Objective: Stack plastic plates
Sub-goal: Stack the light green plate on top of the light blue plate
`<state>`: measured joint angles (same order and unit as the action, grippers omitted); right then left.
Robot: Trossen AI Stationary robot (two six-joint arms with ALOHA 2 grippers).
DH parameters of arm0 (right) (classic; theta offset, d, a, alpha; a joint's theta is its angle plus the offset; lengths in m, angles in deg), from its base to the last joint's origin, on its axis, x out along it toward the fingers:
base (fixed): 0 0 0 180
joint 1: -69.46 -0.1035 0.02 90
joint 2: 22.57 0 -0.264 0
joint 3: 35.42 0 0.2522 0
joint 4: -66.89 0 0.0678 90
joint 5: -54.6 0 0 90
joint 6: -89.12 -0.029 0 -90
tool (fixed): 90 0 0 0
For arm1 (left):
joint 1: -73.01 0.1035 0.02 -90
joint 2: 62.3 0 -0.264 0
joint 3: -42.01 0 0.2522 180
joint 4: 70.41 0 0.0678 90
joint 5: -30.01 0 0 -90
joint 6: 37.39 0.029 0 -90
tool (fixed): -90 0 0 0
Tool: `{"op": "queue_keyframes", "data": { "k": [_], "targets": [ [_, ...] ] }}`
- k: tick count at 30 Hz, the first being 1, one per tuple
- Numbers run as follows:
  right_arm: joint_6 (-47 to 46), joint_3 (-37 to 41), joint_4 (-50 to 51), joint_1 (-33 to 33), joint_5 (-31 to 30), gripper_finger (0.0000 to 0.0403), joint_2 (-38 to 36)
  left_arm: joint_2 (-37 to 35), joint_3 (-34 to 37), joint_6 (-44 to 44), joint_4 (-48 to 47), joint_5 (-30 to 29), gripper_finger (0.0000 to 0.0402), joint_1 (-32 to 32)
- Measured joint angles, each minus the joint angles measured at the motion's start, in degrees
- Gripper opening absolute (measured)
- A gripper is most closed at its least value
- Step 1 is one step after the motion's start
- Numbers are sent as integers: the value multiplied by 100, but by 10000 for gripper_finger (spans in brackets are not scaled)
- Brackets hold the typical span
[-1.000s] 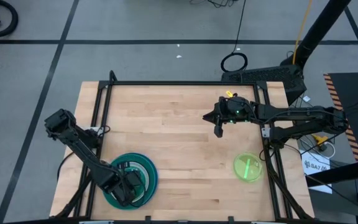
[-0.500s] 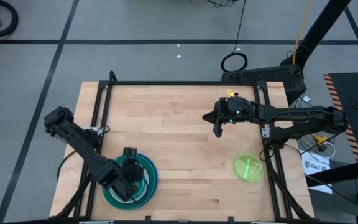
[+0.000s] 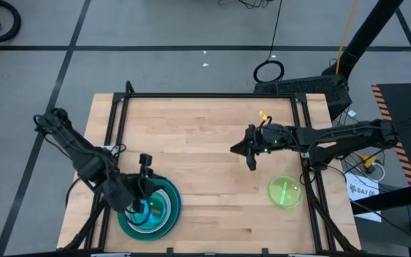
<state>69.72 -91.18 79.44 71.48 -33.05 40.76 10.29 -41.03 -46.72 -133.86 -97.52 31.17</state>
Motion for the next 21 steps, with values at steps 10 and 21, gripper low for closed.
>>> {"op": "queue_keyframes", "data": {
  "k": [10, 21],
  "targets": [
    [-1124, -2, 155, -1156, -837, 34, 52, -340, 1398, 2000, 2679, 1294, 127, 831],
    [-2595, -14, 134, -2115, -1175, 34, 412, -869, 2388, 2520, 3444, 2044, 127, 2144]
  ]
}}
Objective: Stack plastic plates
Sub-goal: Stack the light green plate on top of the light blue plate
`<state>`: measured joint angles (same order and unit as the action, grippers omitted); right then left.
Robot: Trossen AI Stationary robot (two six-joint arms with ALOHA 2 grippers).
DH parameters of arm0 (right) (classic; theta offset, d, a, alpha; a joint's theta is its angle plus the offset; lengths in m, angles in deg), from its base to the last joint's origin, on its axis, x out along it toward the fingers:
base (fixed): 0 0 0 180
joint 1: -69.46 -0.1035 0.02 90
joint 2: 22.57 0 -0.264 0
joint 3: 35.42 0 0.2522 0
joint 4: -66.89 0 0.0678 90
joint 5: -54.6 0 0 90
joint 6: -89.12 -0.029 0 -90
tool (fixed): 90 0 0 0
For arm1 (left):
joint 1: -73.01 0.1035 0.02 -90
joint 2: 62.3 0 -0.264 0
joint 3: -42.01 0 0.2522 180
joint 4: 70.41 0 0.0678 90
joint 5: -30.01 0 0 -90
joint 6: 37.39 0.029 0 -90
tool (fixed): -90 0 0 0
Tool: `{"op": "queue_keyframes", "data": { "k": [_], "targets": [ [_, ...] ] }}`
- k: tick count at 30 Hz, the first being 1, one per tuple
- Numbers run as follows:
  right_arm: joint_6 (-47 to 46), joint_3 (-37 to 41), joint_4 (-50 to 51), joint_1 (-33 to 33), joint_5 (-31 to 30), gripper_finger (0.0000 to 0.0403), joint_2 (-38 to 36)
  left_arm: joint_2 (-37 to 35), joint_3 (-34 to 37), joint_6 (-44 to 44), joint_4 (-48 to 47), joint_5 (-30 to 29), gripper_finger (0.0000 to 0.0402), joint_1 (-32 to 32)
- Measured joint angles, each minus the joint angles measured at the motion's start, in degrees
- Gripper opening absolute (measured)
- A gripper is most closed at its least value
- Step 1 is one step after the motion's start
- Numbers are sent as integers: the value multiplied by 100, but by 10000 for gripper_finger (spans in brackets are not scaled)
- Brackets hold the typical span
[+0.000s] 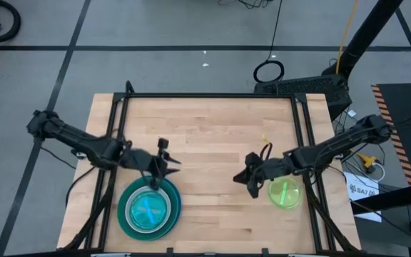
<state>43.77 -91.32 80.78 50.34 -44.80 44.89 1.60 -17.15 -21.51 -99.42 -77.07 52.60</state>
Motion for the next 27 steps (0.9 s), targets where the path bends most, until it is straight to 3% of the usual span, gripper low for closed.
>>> {"op": "queue_keyframes", "data": {
  "k": [7, 14, 18, 22, 27],
  "targets": [
    [-431, -600, 797, -329, -111, 34, 705, -584, 30, 389, 562, 435, 127, 772],
    [-1632, -1903, 4140, -544, -34, 30, 1566, -786, 32, 180, 676, 518, 127, 1343],
    [-2288, -2298, 5514, -678, 635, 20, 1938, -837, 32, 25, 401, 516, 127, 1424],
    [-2684, -2280, 6091, -830, 1087, 7, 2068, -831, 32, -194, 109, 516, 127, 1387],
    [-3233, -2003, 6058, -947, 1096, 5, 2070, -835, 31, -382, -195, 513, 127, 1321]
  ]
}}
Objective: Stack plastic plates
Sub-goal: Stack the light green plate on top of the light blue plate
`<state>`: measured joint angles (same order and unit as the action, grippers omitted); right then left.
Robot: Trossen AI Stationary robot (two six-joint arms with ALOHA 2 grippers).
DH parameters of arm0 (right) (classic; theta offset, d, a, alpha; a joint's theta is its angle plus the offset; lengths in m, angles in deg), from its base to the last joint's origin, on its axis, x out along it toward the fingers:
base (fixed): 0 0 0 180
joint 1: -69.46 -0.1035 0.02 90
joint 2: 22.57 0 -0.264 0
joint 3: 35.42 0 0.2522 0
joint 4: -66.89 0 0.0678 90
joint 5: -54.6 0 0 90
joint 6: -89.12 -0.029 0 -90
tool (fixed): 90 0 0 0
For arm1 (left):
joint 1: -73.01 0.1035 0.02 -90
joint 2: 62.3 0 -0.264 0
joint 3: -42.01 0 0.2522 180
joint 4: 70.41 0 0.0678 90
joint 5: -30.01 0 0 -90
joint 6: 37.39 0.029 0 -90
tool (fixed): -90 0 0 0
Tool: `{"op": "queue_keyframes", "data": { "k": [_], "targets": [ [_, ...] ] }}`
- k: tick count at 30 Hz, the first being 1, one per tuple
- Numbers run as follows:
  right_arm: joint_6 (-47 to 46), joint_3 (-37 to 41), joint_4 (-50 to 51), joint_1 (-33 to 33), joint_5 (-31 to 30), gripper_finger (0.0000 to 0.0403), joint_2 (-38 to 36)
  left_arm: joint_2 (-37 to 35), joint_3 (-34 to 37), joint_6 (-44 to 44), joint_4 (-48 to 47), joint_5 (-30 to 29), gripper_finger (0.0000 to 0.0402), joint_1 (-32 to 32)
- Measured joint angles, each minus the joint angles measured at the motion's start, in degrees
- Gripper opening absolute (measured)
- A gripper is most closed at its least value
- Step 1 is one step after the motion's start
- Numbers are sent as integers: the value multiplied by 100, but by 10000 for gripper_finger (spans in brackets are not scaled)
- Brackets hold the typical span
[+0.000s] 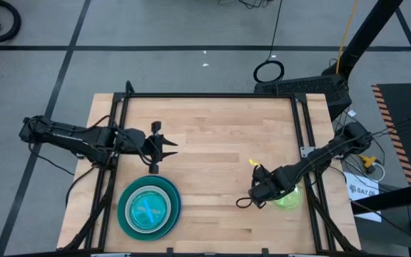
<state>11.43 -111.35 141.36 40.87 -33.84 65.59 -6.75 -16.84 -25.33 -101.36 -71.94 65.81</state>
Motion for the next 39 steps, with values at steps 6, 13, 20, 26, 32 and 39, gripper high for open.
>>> {"op": "queue_keyframes", "data": {
  "k": [6, 13, 20, 26, 32, 39],
  "targets": [
    [-625, 328, -282, -3, 64, 44, -4, 0, -1, -15, -170, -4, 127, -6],
    [-918, 711, -669, -2, 219, 117, -7, 0, 0, -39, -210, -4, 127, -6],
    [-1036, 1034, -1088, -2, 131, 145, -4, 2, 1, -59, -210, -8, 127, -6],
    [-1141, 1254, -1428, -2, 43, 138, -4, 2, -1, -57, -210, -8, 127, -6],
    [-1137, 1297, -1593, 11, -188, 135, -4, 2, -1, -57, -212, -11, 127, -6],
    [-1168, 1297, -1553, 11, -195, 134, -4, 2, -1, -55, -223, -11, 127, -6]
  ]
}}
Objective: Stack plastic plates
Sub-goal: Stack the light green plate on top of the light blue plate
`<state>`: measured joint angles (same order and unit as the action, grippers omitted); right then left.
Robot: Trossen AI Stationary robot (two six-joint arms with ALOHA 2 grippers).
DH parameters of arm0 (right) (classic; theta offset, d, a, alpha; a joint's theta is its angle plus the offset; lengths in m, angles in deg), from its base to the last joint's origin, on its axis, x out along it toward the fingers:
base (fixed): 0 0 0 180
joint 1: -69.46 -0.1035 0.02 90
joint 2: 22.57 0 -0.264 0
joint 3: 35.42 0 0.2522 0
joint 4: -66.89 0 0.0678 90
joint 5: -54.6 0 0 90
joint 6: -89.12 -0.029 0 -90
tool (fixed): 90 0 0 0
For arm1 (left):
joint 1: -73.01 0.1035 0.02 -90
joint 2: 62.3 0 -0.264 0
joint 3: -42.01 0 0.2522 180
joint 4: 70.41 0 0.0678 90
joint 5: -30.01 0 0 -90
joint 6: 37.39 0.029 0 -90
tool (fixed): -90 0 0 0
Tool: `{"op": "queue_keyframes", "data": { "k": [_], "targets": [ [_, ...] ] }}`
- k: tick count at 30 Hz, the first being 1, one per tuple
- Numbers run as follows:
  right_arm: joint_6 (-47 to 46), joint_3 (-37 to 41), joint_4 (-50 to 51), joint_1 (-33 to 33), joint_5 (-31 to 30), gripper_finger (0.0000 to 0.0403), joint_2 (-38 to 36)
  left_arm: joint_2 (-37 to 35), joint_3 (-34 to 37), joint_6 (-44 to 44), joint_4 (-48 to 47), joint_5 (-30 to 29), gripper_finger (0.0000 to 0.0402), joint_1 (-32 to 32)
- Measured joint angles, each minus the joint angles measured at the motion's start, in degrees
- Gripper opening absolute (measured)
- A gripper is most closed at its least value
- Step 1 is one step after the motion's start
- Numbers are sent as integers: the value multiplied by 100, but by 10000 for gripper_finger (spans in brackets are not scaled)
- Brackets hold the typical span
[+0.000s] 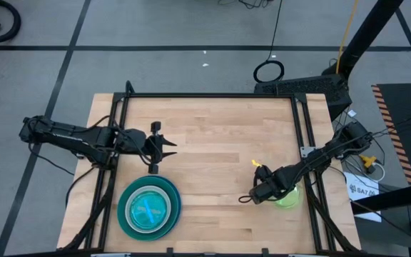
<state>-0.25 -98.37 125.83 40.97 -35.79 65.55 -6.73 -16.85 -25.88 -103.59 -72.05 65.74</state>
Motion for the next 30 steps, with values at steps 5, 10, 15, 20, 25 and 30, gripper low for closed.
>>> {"op": "queue_keyframes", "data": {
  "k": [5, 10, 15, 20, 25, 30],
  "targets": [
    [-1, 0, -11, 0, -134, 134, 0, 0, 0, 0, -7, -2, 127, 0],
    [-1, 0, 2, 0, -137, 134, 0, 0, 0, 0, -8, -2, 127, 0],
    [1, 43, -40, 0, -126, 134, 104, 0, 0, 0, -9, -2, 127, 0],
    [189, 50, -187, 0, 27, 134, 424, 0, 0, 0, -9, -2, 127, 0],
    [270, 57, -292, 4, 47, 126, 500, 2, 0, 0, -9, -3, 127, 0],
    [304, 61, -312, 2, 47, 101, 494, 2, 0, 3, -9, -3, 127, 0]
  ]
}}
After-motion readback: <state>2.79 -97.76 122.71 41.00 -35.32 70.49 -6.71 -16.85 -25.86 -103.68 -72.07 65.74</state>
